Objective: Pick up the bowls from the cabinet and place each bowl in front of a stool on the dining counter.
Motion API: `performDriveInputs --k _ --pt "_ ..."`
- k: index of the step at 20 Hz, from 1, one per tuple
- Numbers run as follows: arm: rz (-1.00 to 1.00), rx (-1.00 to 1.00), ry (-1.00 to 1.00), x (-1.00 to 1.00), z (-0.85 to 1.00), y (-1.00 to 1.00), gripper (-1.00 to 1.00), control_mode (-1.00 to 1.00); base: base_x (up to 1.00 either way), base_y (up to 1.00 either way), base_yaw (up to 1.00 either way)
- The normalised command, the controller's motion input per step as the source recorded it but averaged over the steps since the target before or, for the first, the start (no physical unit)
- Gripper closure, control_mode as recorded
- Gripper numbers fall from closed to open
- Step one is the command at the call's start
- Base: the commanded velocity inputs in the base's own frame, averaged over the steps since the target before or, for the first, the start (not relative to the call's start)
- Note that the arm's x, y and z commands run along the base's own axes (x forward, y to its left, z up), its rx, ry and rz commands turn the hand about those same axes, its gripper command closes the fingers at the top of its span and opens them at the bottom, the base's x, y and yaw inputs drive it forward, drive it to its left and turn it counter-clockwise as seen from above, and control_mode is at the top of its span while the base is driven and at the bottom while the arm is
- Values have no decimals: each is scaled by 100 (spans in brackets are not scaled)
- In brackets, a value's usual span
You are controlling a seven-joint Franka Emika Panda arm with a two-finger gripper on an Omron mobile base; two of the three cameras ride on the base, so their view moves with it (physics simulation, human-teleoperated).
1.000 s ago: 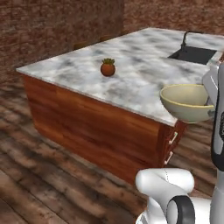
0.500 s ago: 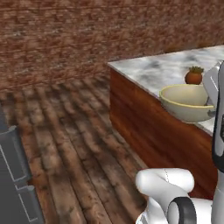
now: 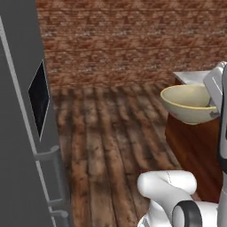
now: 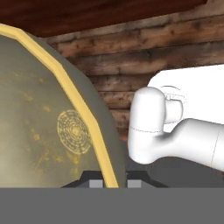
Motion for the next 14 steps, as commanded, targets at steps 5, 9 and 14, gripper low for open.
performDriveInputs --k 5,9,14 --pt "0 0 0 0 0 0 100 100 100 37 -7" --pt "0 0 0 0 0 0 100 100 100 51 -14" --pt "0 0 0 0 0 0 100 100 100 64 -25"
